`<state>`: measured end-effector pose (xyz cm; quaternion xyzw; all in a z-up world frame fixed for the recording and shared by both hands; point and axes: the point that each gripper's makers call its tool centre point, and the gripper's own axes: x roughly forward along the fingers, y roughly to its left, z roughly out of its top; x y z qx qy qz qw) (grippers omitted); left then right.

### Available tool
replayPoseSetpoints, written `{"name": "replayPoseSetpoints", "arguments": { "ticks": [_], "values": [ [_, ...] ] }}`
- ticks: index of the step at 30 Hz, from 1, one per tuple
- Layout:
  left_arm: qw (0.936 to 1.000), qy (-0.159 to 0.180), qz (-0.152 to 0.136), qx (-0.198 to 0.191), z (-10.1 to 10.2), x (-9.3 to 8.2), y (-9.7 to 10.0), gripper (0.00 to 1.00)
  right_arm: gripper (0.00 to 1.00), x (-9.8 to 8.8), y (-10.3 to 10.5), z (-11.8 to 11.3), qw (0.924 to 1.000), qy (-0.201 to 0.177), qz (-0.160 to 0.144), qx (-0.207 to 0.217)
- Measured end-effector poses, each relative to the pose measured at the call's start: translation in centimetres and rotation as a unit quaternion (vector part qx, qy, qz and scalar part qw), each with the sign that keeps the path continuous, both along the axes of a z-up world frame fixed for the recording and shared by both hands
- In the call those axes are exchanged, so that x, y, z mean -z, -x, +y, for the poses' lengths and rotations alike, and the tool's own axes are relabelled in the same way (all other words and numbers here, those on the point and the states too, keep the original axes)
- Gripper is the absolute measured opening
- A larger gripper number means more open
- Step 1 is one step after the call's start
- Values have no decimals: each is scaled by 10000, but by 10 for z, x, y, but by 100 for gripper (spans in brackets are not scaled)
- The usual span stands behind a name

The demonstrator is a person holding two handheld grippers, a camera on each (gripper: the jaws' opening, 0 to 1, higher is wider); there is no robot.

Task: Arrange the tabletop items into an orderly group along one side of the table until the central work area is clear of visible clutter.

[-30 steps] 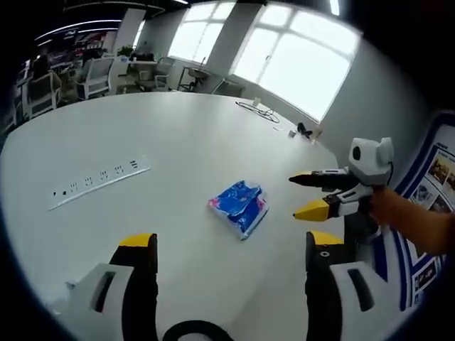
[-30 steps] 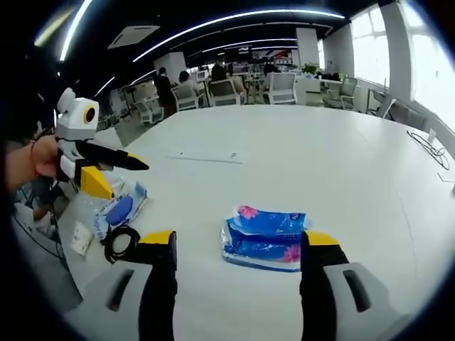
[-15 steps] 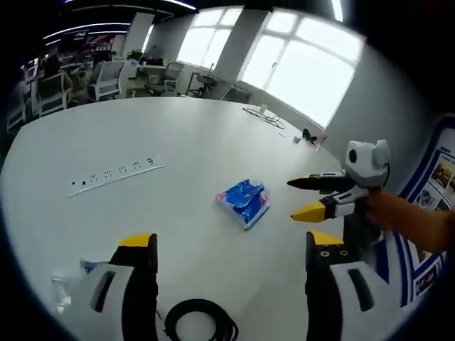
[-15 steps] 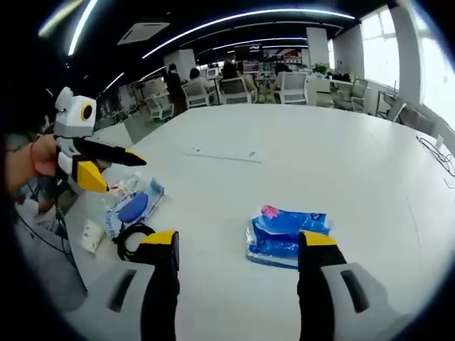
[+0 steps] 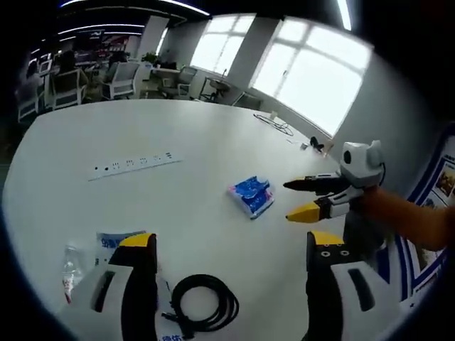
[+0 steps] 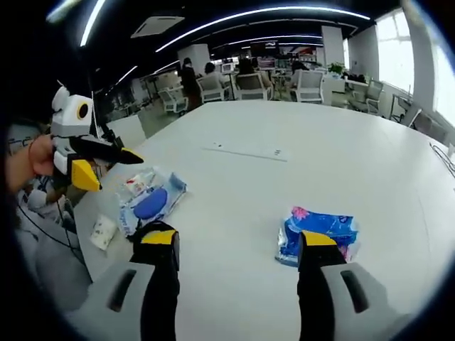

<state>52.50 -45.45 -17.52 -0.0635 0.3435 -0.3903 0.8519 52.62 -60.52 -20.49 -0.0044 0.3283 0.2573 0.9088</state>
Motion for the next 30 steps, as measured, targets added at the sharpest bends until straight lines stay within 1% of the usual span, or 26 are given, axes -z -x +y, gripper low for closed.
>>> {"name": "replayPoseSetpoints", "arguments": {
  "ticks": [5, 7, 10, 15, 22, 26, 30],
  "values": [
    [9999, 19, 17, -125, 15, 0, 8, 89, 67, -2, 2, 16, 9999, 15, -2, -154],
    [9999, -22, 9, -151, 21, 2, 13, 89, 67, -1, 3, 23, 9997, 5, 10, -228],
    [9998, 0, 19, -221, 28, 2, 19, 89, 67, 1, 5, 32, 9994, 22, 36, -336],
    [9996, -114, -13, -273, 40, 4, 30, 89, 66, 8, 10, 47, 9984, 37, 118, -557],
    [9990, -30, 45, -434, 53, 6, 43, 89, 65, 19, 17, 70, 9958, 51, 253, -880],
    [9986, 1, 95, -512, 60, 9, 50, 89, 65, 26, 19, 85, 9938, 78, 331, -1056],
    [9981, 42, 96, -607, 68, 9, 55, 89, 65, 33, 20, 96, 9919, 138, 377, -1203]
  ]
}}
